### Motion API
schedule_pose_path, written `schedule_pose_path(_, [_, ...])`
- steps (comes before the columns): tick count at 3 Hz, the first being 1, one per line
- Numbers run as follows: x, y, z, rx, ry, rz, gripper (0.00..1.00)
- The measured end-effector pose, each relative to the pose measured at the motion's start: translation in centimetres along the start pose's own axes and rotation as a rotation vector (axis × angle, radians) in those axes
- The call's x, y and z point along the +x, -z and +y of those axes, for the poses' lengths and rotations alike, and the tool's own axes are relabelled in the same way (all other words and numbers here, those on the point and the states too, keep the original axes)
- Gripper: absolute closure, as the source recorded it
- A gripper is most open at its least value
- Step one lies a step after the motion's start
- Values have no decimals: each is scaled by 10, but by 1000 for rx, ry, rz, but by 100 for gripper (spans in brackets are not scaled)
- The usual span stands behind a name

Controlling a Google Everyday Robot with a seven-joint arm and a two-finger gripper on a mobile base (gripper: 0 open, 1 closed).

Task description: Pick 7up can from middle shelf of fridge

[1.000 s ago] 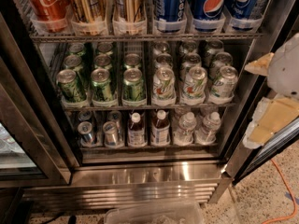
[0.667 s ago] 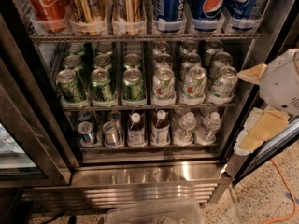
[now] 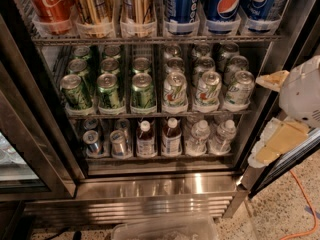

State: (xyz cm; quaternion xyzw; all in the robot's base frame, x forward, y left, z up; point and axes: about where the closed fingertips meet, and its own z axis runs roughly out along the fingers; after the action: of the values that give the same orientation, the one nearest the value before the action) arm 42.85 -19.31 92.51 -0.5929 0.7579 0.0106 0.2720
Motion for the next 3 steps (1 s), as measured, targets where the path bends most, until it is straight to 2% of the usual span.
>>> schedule_pose_path(1, [3, -23, 7, 29, -54, -55, 0])
schedule_pose_path(3, [-7, -61, 4, 137, -118, -141, 0])
